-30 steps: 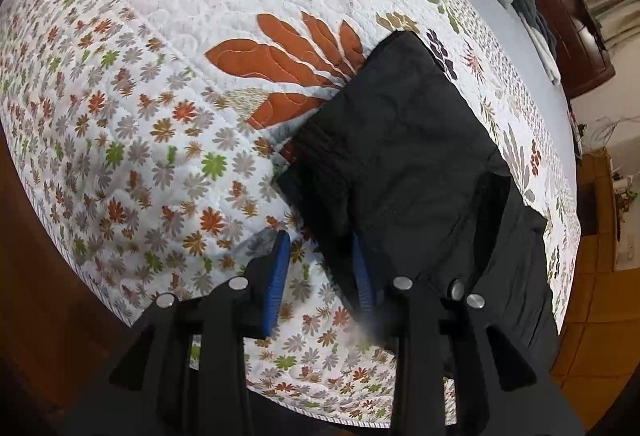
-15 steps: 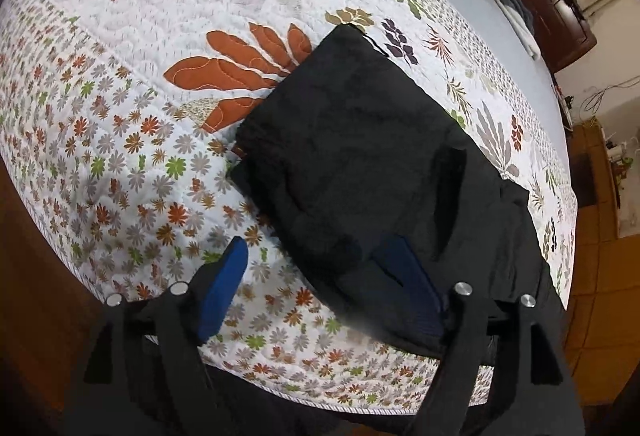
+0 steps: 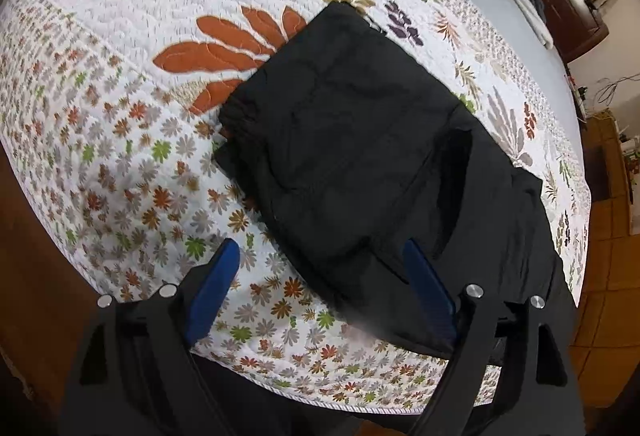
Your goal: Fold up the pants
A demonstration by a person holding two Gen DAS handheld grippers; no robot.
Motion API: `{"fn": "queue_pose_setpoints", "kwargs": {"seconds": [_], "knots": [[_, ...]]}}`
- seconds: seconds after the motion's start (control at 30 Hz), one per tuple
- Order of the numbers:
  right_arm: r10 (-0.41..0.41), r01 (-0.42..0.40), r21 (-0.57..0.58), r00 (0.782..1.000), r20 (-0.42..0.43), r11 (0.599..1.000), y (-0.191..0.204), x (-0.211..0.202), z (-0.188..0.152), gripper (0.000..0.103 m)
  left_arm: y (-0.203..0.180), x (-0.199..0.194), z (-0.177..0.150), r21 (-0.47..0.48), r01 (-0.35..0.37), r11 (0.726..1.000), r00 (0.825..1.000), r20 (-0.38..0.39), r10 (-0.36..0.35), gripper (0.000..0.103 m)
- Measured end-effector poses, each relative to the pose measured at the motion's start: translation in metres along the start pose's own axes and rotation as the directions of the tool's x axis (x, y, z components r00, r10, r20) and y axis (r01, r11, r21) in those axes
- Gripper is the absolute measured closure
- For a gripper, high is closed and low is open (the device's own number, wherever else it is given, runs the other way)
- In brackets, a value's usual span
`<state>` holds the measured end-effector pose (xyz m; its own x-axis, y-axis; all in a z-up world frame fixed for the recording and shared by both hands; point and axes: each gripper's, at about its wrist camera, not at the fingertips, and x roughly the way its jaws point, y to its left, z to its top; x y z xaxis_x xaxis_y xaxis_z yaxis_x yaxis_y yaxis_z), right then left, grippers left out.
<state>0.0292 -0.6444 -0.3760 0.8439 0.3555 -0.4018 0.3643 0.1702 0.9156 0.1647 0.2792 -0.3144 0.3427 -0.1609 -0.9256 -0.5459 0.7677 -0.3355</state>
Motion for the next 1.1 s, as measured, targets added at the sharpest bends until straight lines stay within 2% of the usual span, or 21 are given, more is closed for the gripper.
{"fn": "queue_pose_setpoints", "kwargs": {"seconds": [0.13,0.23,0.3,0.33,0.37,0.47,0.8,1.1], "knots": [[0.041,-0.041,-0.023,0.999,0.014,0.999,0.009,0.003,-0.001,0.029,0.0,0.009,-0.002,-0.02,-0.002,1.0,1.0,-0.016,0.002,0.019],[0.004,-0.004,-0.027,1.0,0.001,1.0,0.01,0.016,0.0,0.034,-0.001,0.014,-0.002,-0.023,-0.009,1.0,1.0,-0.022,0.008,0.018],[-0.005,0.005,-0.005,1.0,0.01,1.0,0.008,0.018,0.001,0.042,-0.001,0.016,-0.002,-0.031,-0.008,1.0,1.0,-0.025,0.007,0.017],[-0.005,0.005,-0.001,1.0,0.011,1.0,0.007,0.018,0.0,0.052,-0.001,0.016,-0.002,-0.036,-0.002,0.999,1.0,-0.025,0.001,0.017],[-0.011,0.011,-0.009,1.0,0.009,1.0,0.009,0.018,-0.001,0.068,-0.001,0.016,-0.001,-0.038,0.004,0.999,1.0,-0.021,-0.005,0.017],[-0.06,0.06,-0.062,0.998,0.002,0.996,0.026,0.019,-0.001,0.079,-0.001,0.015,0.001,-0.036,0.011,0.999,1.0,-0.014,-0.012,0.015],[-0.137,0.141,-0.223,0.99,0.033,0.964,0.108,0.01,-0.014,0.083,0.007,0.012,0.003,-0.026,0.066,0.997,0.998,0.001,-0.066,0.015],[-0.165,0.178,-0.413,0.984,0.067,0.893,0.204,0.002,-0.049,0.083,0.023,0.013,0.002,-0.043,0.129,0.991,0.991,0.02,-0.129,0.015]]}}
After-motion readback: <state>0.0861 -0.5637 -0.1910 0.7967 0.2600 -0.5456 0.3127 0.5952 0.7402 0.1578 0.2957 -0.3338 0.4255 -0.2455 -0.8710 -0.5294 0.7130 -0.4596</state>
